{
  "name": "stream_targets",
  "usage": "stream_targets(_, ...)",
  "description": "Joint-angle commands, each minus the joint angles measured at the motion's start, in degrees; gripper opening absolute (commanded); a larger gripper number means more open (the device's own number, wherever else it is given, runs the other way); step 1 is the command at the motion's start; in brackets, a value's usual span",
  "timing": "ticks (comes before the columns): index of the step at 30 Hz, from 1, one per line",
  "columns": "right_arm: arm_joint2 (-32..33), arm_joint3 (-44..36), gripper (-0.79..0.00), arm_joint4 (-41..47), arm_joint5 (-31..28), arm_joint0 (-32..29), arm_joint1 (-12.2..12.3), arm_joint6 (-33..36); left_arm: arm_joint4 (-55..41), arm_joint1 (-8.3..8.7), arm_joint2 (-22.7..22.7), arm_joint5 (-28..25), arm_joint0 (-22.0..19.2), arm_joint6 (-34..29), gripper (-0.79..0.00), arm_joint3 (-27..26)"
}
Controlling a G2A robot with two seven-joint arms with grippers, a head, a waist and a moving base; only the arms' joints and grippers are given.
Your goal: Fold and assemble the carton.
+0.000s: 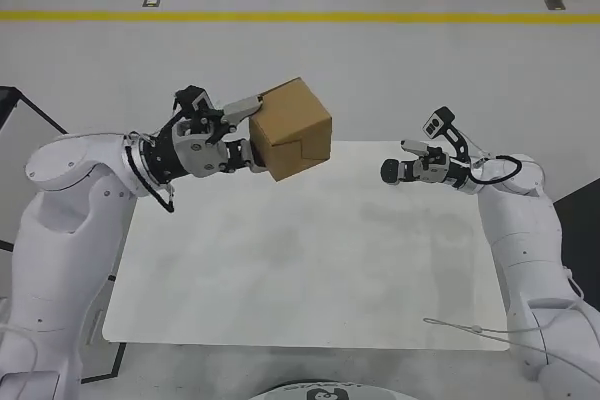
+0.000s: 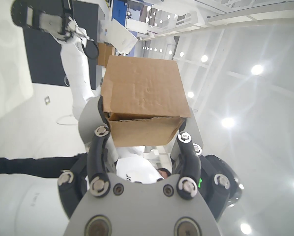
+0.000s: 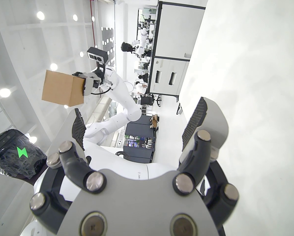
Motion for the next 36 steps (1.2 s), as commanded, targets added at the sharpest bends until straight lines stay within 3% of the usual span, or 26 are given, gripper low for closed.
stream_targets(1,0.00,0.00,0.000,0.00,0.00,0.00,0.00,0.00,6.97,0.28,0.34,-6.13,0.19,-4.37,-0.785,2.25)
stream_targets(9,0.00,0.00,0.000,0.00,0.00,0.00,0.00,0.00,22.14,0.83,1.89,-28.02,-0.46,-12.64,-0.785,7.41)
stream_targets(12,0.00,0.00,0.000,0.00,0.00,0.00,0.00,0.00,22.07,0.74,2.62,-33.49,-0.37,-14.79,-0.785,9.97)
stream_targets(23,0.00,0.00,0.000,0.00,0.00,0.00,0.00,0.00,22.44,0.72,2.80,-34.26,-0.25,-14.69,-0.785,10.42)
stream_targets(25,0.00,0.00,0.000,0.00,0.00,0.00,0.00,0.00,25.55,0.68,3.89,-36.72,1.13,-13.50,-0.785,11.10)
stream_targets(32,0.00,0.00,0.000,0.00,0.00,0.00,0.00,0.00,40.71,0.60,6.71,-56.18,1.30,-11.88,-0.785,14.81)
stream_targets(36,0.00,0.00,0.000,0.00,0.00,0.00,0.00,0.00,45.21,0.42,8.89,-64.01,1.28,-11.37,-0.785,16.95)
